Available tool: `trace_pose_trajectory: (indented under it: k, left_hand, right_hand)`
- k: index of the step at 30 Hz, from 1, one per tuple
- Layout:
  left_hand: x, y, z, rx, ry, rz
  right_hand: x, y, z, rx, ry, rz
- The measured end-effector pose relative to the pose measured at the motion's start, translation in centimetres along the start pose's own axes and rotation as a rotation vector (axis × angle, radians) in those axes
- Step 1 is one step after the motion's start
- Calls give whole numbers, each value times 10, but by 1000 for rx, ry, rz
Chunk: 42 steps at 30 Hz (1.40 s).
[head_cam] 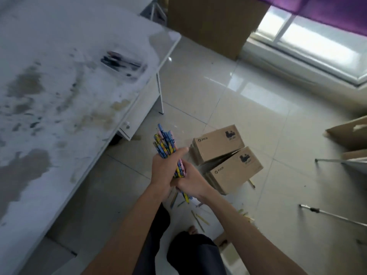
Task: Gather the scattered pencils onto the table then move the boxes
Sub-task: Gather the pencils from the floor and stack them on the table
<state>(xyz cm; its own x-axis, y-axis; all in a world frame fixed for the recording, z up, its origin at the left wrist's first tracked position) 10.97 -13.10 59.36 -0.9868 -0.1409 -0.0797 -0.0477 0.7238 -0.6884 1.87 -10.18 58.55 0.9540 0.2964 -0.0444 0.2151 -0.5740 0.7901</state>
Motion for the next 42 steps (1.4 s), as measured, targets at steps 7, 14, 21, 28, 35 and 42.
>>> trace_pose_trajectory:
  k: [7,14,21,28,35,42]
  left_hand:
    - [-65,-80,10,76,-41,97]
    - [-111,-166,44,52,-17,100]
    - [-127,-221,75,26,203,120]
    - [-149,-247,116,74,116,90]
    - [-147,-255,175,89,-129,145]
    - [-125,-269,212,185,-165,187]
  right_hand:
    - [23,89,29,18,-45,-266]
    - [54,173,81,37,-4,-224]
    - [49,234,108,48,-1,-279]
    - [3,264,164,130,-36,-583]
    - [-30,295,235,232,113,-842]
    - [-46,305,276,328,173,-748]
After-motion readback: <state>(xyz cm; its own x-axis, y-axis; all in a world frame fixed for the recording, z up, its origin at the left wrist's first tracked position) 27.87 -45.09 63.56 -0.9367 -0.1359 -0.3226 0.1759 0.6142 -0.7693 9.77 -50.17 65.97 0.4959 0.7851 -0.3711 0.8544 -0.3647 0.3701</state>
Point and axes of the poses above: each hand's wrist, its own z-axis towards the middle knuckle, its own x-axis out of the palm, y = z × x, the point moved 2 cm from there along z, towards the middle knuckle, and after that the axes turned 3 degrees about z, right-handed, at the moved point
